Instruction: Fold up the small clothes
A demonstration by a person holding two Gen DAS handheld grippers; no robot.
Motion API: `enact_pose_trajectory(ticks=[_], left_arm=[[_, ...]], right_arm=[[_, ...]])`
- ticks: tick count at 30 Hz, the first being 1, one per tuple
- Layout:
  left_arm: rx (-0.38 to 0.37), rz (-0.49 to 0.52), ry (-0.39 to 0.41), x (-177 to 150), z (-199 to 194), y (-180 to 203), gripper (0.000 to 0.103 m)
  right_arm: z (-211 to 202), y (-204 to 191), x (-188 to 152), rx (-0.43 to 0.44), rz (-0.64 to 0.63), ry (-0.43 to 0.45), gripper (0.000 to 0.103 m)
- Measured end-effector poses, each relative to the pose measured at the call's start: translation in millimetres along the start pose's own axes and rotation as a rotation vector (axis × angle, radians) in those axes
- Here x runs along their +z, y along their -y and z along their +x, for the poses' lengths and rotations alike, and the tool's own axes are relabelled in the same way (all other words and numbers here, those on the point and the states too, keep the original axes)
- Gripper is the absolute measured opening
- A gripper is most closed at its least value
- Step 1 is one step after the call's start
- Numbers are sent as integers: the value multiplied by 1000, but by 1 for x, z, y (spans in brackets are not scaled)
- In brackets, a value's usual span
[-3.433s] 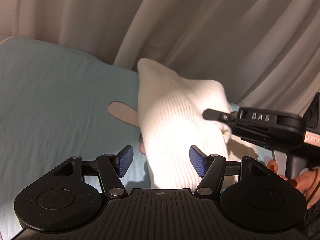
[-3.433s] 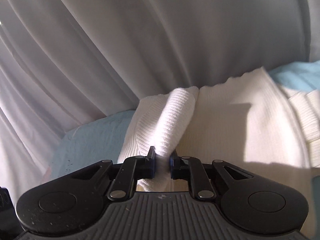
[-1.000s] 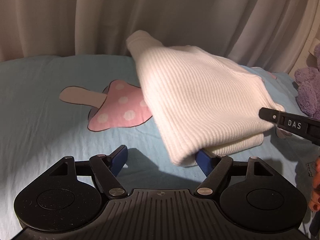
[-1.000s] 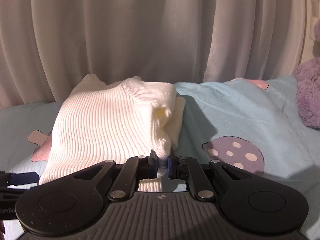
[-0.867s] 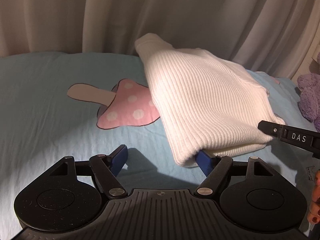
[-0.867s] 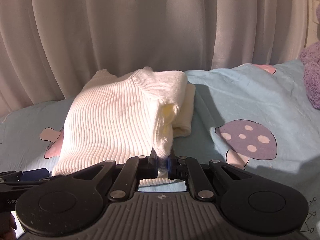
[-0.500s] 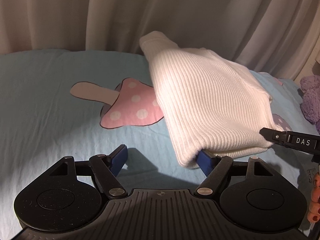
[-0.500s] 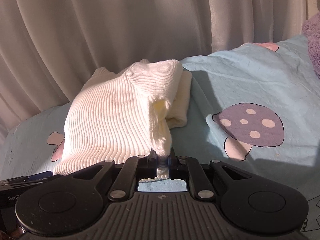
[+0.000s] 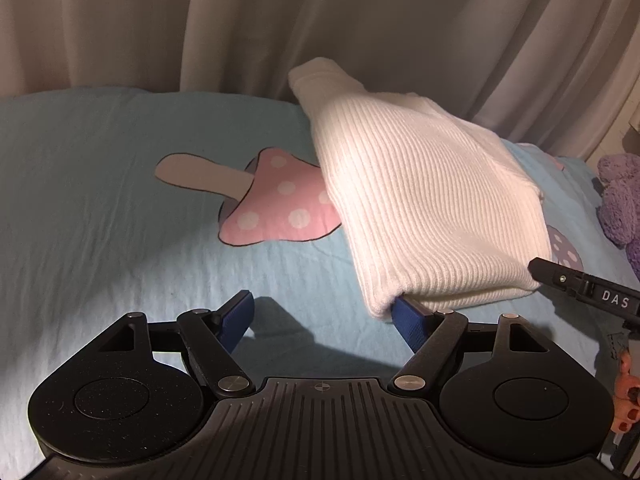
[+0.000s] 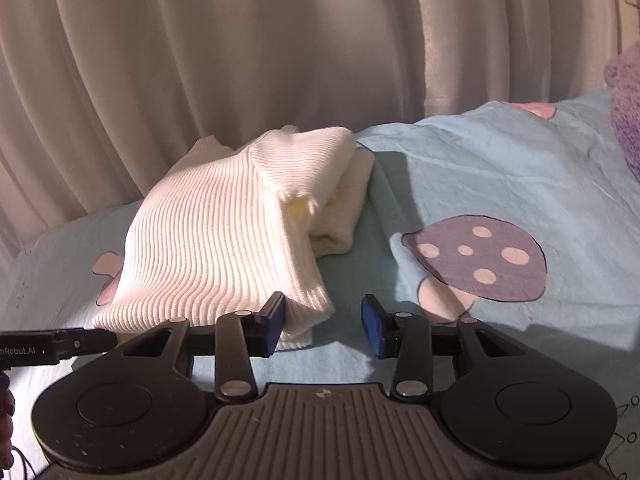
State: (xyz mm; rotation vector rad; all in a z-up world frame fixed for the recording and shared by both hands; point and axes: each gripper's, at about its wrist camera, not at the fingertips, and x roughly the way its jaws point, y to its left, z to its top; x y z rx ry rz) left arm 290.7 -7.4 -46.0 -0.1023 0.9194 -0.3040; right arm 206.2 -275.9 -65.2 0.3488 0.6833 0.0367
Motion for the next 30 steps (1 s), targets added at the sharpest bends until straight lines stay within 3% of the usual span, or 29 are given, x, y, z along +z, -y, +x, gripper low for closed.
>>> enact_pose_trajectory(ticks=[3,8,13,17,21,23,27,30], left_arm=[[-4,3,3,-2,-14,-16,83],[84,-52,41,3,-22,-42,84],[45,-91,68,22,-13,-41,84],[33,-88,163,51,1,-24,84],[41,-226,235,102,32,-8,84],[69,-285,217,127,59,-3,84],[184,-238,221,154,111,16,84],[95,-259,248,155,136,20,84]], right_arm=[[-11,15,5,-16,56,24,40],[-16,13,28,16,96,105,40],[15,-35,70,69,-56,129,30],[69,-78,109,45,-169,55,23],[128,-102,136,42,-201,-9,23],[157,-108,142,-44,-217,-38,19],[184,-100,135,-97,-241,12,8],[186,-87,130,-89,-210,71,7]])
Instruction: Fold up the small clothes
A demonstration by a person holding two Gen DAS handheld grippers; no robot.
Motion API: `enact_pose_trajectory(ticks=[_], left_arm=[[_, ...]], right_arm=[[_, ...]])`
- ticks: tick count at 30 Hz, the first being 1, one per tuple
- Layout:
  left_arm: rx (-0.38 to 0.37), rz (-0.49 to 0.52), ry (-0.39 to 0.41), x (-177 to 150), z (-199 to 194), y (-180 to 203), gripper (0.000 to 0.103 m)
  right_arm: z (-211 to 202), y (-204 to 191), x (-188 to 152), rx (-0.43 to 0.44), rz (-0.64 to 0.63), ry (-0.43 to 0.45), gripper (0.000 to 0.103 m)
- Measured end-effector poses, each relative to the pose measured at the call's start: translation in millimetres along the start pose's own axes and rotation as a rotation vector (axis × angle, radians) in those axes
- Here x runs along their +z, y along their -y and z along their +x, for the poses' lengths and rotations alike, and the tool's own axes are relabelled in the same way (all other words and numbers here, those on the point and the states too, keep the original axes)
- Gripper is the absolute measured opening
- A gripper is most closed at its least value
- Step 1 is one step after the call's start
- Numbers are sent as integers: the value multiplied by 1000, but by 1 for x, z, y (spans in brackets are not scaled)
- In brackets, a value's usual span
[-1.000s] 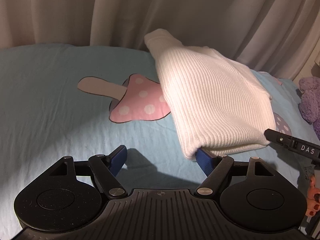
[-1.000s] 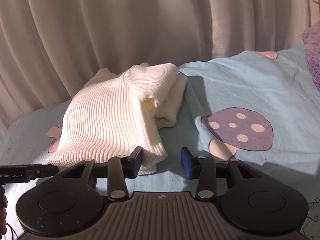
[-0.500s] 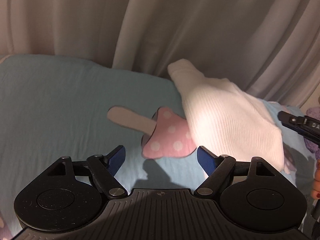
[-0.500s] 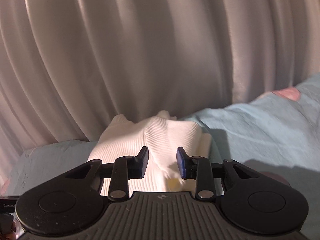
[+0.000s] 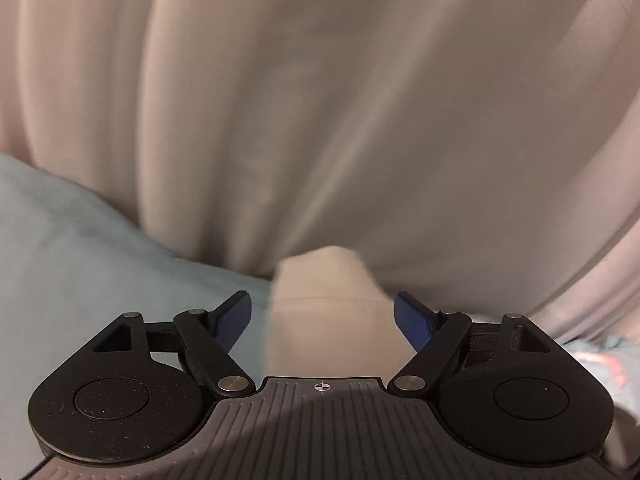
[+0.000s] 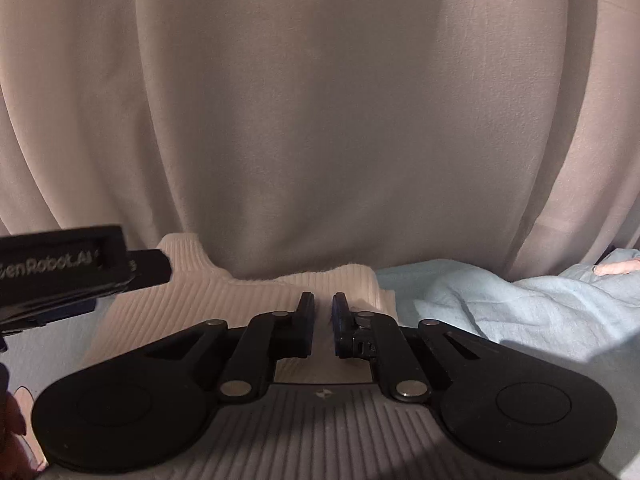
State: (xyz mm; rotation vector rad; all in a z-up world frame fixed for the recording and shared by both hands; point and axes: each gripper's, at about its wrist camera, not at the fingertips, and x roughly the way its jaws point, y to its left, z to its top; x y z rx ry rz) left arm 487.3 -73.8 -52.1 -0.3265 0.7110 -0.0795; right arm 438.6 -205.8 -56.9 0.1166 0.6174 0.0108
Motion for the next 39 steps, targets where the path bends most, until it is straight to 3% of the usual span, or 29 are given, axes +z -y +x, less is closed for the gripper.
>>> enact_pose_trajectory(ticks=[4,7,9,14,17,22,26,27,28,29,30,34,39], left_arm=[[70,36,-19,-5,19,2,82],[78,-9,-44,-1,25,-8,85],[99,35,-39,-3,26,-2,85],[133,79,-37,-5,25,6,86],[126,87,-30,-7,18,7,87],[-38,52,-91,-7,-6,2,86],[-101,218,-109,-30,-38,9,86],[-141,235,-113,-37,-48,4,87],[-178,236,-110,-41,-56,-6,89],[-202,228,-129,-42,-65,-14,89],[-227,204,-152,-41,-70,-24,89],[-326,44,-230,-31,-66,-60,89],[-416,-124,-322,-34,-42,-68,84]], right_arm=[[3,15,0,4,98,7,2],[6,11,0,-19,78,6,2],[9,11,0,-25,77,4,2],[8,21,-2,41,160,15,2],[-7,32,-10,129,215,35,4],[-41,33,-20,126,156,-9,5],[-92,46,-41,144,105,16,6],[-103,52,-46,128,98,3,13],[-113,62,-49,112,108,-7,33],[-121,75,-51,113,141,-3,46],[-124,91,-53,131,195,-6,68],[-98,148,-59,342,518,-158,68],[-71,153,-65,471,655,-264,62]])
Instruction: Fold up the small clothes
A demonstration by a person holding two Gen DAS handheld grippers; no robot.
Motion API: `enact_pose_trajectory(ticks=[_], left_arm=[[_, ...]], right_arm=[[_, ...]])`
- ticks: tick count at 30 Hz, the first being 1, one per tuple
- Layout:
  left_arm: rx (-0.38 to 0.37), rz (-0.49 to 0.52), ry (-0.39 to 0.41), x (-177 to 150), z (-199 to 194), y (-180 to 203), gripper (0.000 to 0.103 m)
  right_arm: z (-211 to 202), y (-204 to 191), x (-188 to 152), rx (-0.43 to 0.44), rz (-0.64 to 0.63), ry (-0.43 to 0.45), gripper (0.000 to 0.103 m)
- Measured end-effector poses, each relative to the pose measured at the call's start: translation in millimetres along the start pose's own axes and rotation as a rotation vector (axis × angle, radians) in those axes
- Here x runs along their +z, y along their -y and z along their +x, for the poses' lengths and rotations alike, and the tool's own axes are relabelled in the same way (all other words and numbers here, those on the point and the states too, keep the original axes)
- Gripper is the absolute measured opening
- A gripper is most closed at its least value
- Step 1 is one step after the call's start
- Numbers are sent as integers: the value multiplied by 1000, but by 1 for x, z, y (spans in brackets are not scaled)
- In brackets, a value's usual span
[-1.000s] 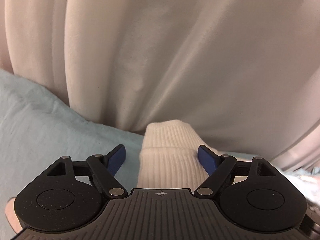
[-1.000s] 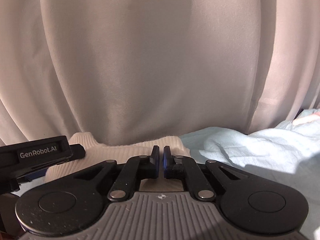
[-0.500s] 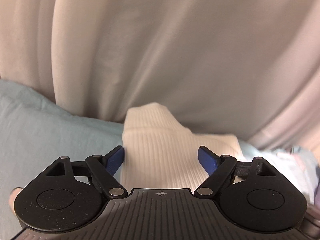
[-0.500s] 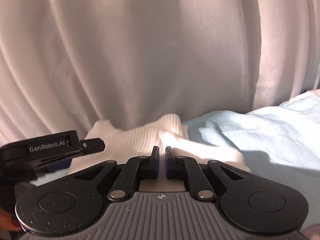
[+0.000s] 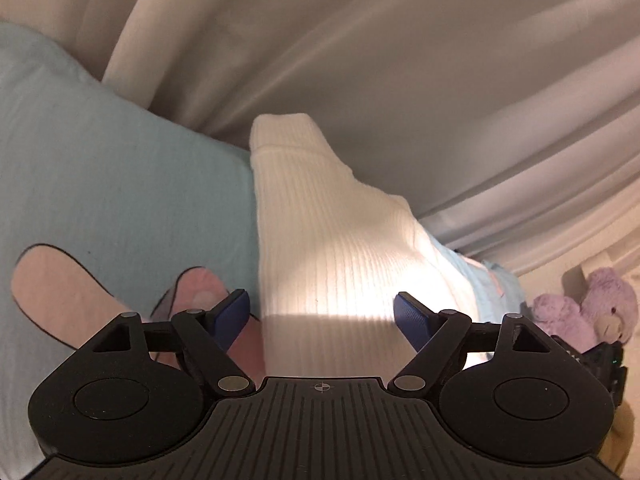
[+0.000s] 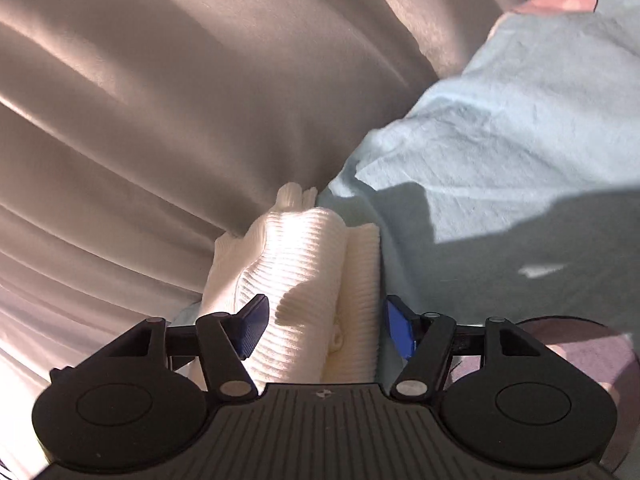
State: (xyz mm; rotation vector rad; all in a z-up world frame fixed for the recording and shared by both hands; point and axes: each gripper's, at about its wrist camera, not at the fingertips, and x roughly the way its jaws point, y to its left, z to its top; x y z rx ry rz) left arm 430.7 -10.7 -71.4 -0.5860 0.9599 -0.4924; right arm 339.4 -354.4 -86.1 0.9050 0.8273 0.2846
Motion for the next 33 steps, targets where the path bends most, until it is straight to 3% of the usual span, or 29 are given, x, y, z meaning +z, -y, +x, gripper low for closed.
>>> enact_pose_trajectory(ticks=[3,5,7,9,14,17,19,25,33], left_arm=[[-27,-10,-24,3,8,0,84],[-45,-47,-33,8,11,-3,83],[-52,-84,-43,12,16,-5,75],[-47,-90,-52,14,19,-6,69],[-94,-119,-51,14,26,-9,68],[-82,-146,-59,14,24,-9,51],[-93,-144,-58,14,17,-5,46],[-121,-86,-41,15,-12,20,44],[-86,0,-37,3,-80,43,44]], right_arm=[[6,8,3,64,57,-35,60],[11,14,5,99,112,-76,51],[12,14,4,142,146,-98,42],[17,12,4,177,143,-104,42],[30,2,3,158,121,-113,42],[21,-12,-3,142,81,-86,34],[17,-23,-7,149,48,-66,33],[0,-54,-21,152,5,-58,32],[-26,-90,-58,204,-17,-108,32]])
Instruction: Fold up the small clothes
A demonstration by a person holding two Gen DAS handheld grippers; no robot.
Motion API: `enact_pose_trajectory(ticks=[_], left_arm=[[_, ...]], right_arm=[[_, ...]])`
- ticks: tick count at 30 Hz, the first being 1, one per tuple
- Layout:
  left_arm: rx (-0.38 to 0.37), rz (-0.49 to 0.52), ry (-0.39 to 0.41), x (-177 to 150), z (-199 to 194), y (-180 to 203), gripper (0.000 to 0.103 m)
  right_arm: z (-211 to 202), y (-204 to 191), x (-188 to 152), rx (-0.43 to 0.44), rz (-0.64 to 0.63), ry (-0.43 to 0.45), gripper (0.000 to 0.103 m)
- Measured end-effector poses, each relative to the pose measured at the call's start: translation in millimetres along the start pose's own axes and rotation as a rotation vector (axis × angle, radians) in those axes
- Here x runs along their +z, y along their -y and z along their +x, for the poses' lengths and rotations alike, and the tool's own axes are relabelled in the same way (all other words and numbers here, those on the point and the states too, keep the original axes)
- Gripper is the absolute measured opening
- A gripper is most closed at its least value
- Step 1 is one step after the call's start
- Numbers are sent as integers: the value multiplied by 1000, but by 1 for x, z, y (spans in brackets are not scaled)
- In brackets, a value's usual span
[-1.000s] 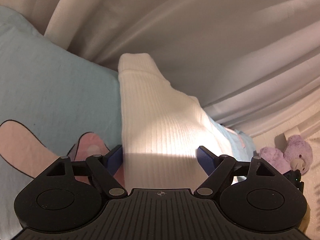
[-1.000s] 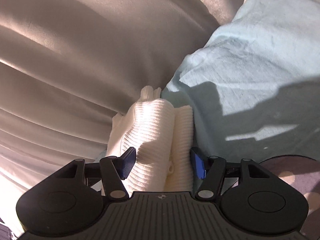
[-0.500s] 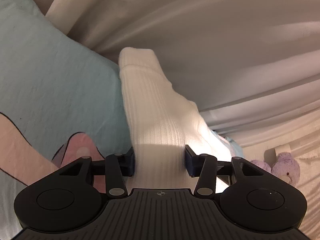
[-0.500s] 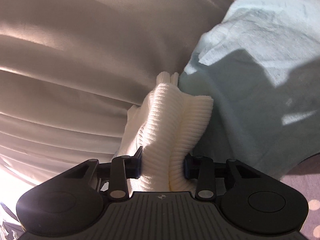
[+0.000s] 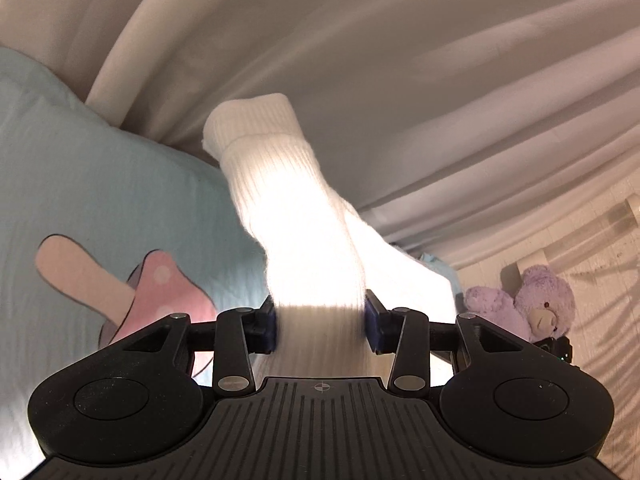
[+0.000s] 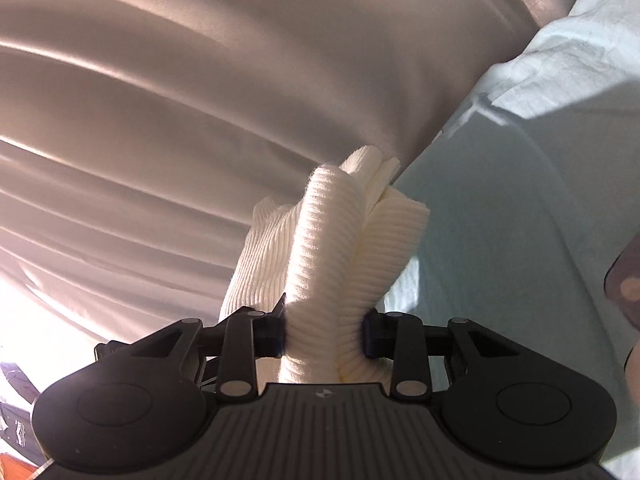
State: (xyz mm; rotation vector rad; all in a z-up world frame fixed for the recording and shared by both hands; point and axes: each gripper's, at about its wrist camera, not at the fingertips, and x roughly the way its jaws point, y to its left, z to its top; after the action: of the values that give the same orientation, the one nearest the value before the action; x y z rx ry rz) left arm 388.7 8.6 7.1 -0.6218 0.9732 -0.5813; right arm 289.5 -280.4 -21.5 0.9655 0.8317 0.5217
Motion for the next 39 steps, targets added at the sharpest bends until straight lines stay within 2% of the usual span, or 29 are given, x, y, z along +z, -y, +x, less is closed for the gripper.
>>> enact_pose_trajectory(ticks=[5,9,11,13,15,16,18,20,23,25,27,30,33,34,39], left_arm=[[61,25,-4,-28,-36,-5,45],[124,31,-7,-49,-53,-19,46],[171,37,1,-60,-56,-29,47],[226,49,-3,-71,-56,-37,51],[341,66,9,-82,-58,-44,53],[375,73,29,-87,-63,-47,55],[405,76,108,-98,-80,-52,58],[465,73,188,-105,-91,-51,64],[512,83,247,-102,-89,-47,67],[513,76,285,-94,-81,-43,78],[552,55,356,-87,-63,-34,83],[651,-4,407,-76,-36,-41,84],[669,15,387,-68,-11,-49,84],[680,41,375,-67,-2,-50,84],[738,135,347,-66,17,-51,90]], right_arm=[[7,-12,-35,11,-15,-72,32],[20,-8,-62,-4,19,-118,32],[28,-6,-73,-24,28,-136,32],[33,-5,-81,-97,0,-144,34],[24,-6,-88,-205,-50,-93,43],[16,-9,-89,-265,-83,-44,47],[-4,-20,-95,-382,-159,100,47],[-10,-29,-106,-408,-244,201,46],[20,-60,-121,-362,-380,169,37],[50,-78,-131,-377,-474,168,34],[89,-83,-129,-443,-521,193,31],[124,-80,-123,-544,-552,188,29],[134,-71,-118,-591,-562,200,28],[143,-66,-118,-613,-599,221,23],[137,-52,-123,-609,-686,273,23]])
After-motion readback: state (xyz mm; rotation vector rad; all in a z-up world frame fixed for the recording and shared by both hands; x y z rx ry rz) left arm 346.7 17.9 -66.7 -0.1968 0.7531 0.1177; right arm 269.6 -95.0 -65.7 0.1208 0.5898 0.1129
